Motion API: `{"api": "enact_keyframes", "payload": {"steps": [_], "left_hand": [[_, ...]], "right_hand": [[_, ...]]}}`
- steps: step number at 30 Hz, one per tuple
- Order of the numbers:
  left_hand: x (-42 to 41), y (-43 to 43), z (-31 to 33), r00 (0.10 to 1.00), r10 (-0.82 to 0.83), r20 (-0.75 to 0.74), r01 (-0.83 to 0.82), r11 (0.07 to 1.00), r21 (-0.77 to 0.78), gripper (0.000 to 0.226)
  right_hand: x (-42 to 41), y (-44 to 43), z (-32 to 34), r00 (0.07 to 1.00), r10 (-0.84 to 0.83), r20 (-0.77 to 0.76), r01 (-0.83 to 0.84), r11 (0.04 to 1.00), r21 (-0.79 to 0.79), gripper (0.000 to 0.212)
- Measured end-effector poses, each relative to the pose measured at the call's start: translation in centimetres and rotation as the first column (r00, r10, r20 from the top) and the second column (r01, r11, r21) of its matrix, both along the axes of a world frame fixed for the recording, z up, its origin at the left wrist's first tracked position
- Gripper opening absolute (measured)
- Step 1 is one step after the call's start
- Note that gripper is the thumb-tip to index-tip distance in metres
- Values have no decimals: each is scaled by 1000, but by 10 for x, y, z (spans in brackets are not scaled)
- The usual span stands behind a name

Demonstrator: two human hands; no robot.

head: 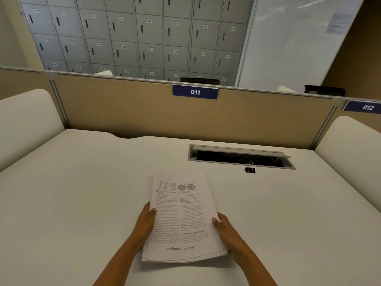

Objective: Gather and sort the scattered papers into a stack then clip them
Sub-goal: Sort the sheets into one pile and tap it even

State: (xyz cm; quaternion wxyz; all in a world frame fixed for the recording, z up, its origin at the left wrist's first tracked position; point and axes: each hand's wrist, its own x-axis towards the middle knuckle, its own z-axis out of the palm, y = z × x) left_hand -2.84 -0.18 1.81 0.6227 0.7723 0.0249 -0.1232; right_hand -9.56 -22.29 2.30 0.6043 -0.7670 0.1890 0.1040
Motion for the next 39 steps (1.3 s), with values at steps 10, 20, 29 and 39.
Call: {"api": "enact_keyframes", "payload": {"steps": [10, 20, 29, 39], "left_hand": [[1, 3, 4, 998, -43, 54, 47, 996, -79, 43], [9, -8, 73, 961, -135, 242, 213, 919, -331, 68], [9, -9, 75, 940, -271, 206, 315, 922, -226, 60], [7, -18, 66, 971, -113, 212, 159, 964, -215, 22]], "right_hand": [[-5, -5, -2, 982, -118, 145, 92, 981, 171, 30], [8, -6, 39, 898, -162, 410, 64, 968, 243, 45], [7, -12, 38, 925, -80, 372, 29, 990, 141, 26], [2, -11, 21, 934, -95, 345, 46, 988, 148, 32]]}}
